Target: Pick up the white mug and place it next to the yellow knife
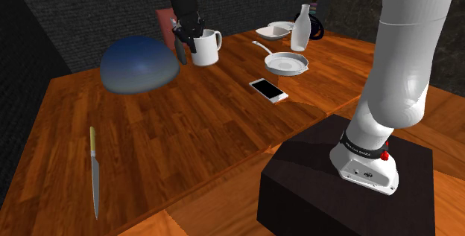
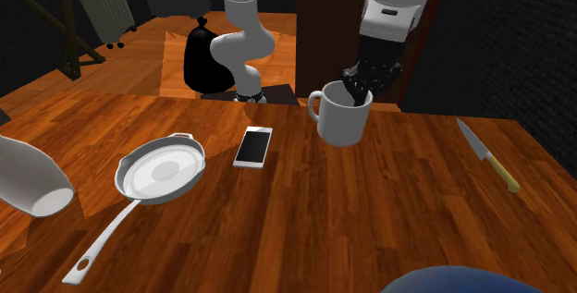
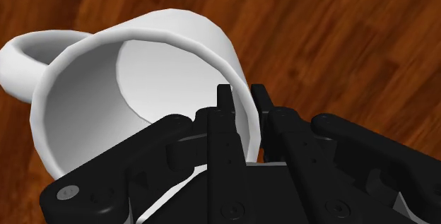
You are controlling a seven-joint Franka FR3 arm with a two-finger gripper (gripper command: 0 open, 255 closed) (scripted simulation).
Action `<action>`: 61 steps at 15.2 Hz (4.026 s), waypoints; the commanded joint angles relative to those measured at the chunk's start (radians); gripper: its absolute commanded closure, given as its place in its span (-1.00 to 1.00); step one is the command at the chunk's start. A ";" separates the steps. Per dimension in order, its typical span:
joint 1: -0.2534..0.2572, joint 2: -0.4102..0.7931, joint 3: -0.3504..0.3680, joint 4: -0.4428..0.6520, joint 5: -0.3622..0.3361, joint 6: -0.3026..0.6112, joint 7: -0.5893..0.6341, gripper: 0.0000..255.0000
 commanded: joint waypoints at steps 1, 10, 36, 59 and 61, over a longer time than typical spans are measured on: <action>0.028 0.017 0.016 0.023 -0.004 -0.007 0.045 1.00; 0.174 0.142 0.084 0.197 -0.038 -0.061 0.245 1.00; 0.270 0.247 0.110 0.092 -0.069 0.144 0.378 1.00; 0.265 0.268 0.105 -0.036 -0.077 0.292 0.383 -1.00; 0.265 0.268 0.105 -0.036 -0.077 0.292 0.383 -1.00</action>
